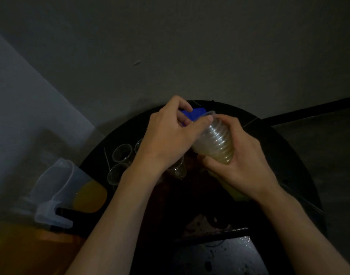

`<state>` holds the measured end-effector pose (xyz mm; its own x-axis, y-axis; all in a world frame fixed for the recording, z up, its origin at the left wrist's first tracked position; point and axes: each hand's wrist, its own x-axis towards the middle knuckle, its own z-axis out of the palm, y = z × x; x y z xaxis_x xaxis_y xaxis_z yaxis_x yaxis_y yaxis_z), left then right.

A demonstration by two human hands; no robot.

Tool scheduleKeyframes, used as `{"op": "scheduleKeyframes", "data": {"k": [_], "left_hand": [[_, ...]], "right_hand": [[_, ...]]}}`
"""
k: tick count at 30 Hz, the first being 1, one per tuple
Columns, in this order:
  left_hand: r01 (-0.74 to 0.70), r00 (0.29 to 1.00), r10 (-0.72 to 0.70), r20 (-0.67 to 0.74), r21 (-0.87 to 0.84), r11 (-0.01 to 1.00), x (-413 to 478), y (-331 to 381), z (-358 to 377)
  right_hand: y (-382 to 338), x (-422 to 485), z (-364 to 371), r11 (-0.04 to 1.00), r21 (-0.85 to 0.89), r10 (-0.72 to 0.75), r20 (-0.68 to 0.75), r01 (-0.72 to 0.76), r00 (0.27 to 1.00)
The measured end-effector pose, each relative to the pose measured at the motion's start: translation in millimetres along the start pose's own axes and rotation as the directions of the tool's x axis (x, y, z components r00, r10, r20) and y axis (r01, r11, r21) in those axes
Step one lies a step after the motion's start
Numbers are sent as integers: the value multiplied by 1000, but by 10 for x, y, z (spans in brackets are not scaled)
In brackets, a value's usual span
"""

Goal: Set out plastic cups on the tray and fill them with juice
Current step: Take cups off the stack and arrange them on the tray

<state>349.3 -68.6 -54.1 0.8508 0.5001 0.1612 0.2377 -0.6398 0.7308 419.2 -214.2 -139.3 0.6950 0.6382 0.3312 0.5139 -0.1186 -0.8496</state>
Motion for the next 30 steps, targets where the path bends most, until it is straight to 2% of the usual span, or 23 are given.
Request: {"op": "scheduleKeyframes", "data": {"k": [5,8,10,14,18,30], "left_hand": [[-36,986,23,-162,-76,996,66,31,-190],[-132,923,92,-375,-81,988,26,3,-351],[-175,894,129,-429,-70,982,-11,-68,-378],[-147,949,171,-265,109,983,-102,-261,-100],[-199,953,252,-170,275,941,-203,-490,256],[-189,973,226,-54,379,906,-144,-926,668]], "right_hand": [[71,-2,-85,999,-35,37,6,-37,999],[108,-9,-196,996,10,84,-67,-84,994],[134,-4,-272,989,74,139,-143,-129,980],[147,1,-336,979,126,186,-253,-158,949],[136,3,-341,972,150,216,-261,-182,941],[141,45,-310,958,214,245,-258,-192,934]]}}
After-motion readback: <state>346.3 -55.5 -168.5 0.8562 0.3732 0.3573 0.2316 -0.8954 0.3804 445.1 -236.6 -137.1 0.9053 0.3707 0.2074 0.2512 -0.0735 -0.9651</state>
